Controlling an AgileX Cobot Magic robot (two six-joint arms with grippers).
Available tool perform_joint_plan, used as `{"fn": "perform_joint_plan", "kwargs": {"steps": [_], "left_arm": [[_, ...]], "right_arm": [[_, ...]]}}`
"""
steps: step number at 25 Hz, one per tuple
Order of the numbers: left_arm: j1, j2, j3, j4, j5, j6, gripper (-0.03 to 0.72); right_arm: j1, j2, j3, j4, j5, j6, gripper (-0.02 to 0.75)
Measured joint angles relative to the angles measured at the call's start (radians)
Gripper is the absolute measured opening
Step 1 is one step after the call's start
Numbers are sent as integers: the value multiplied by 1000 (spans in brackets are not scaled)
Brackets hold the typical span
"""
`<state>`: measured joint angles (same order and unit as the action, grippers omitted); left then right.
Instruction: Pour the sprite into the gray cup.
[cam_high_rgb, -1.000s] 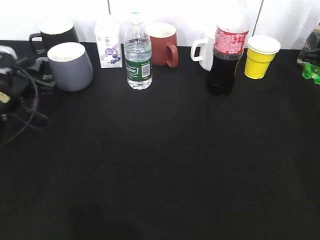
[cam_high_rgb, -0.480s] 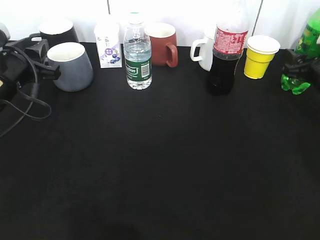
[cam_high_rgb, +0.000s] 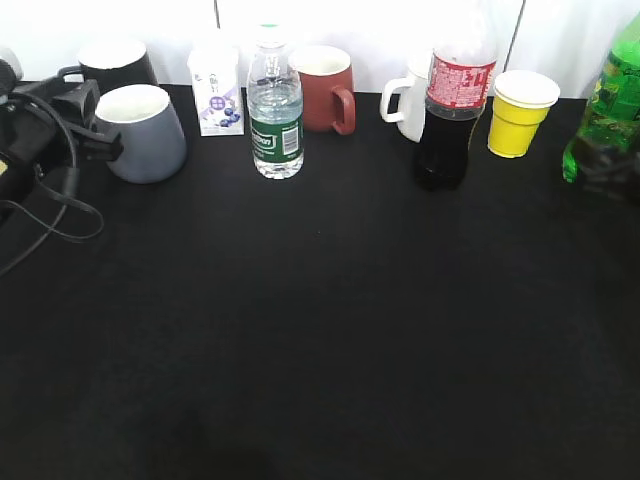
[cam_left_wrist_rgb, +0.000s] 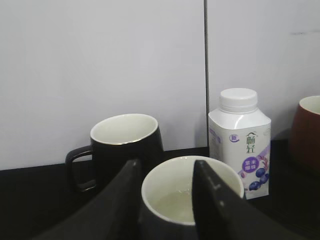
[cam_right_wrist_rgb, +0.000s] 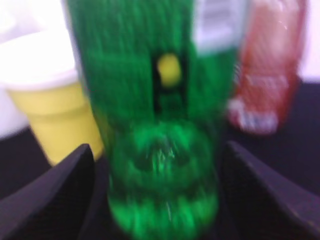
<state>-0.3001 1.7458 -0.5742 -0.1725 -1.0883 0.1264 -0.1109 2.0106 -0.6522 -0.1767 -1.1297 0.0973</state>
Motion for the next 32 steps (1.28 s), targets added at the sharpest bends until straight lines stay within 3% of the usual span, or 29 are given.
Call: {"fn": "perform_joint_plan", "kwargs": {"steps": [3,4,6,8,11,12,13,16,23,27,29,32], "left_arm": [[0,-75,0,2,141,0,293],[0,-118,0,2,237,0,317],[0,-220,0,2,502,0,349],[0,-325,-38,2,887,0,355],[0,-420,-135,9,1444,0,375],[0,-455,-142,8,1524,0,376],[0,-503,-144,7,1581,0,376],[0,-662,-149,2,1639,-1,377],[0,-1188,24,25,1982,-59,377],[3,-1483,30,59,2077,-104,376],[40,-1550,30,90,2189,-107,374],[89,-1563,55,172,2160,-118,363]], "right_arm": [[0,-162,74,-7,82,23,597],[0,-239,73,-64,228,84,596],[0,-392,50,-286,579,288,596],[0,-530,40,-620,837,642,596],[16,-675,40,-1333,890,1390,596],[20,-689,40,-1513,900,1546,596],[20,-689,40,-1591,931,1627,595],[20,-694,40,-1635,984,1713,595],[20,-859,64,-1641,798,1776,595],[20,-943,119,-1641,755,1791,594],[20,-964,148,-1641,747,1794,594],[20,-968,150,-1641,746,1795,594]]}}
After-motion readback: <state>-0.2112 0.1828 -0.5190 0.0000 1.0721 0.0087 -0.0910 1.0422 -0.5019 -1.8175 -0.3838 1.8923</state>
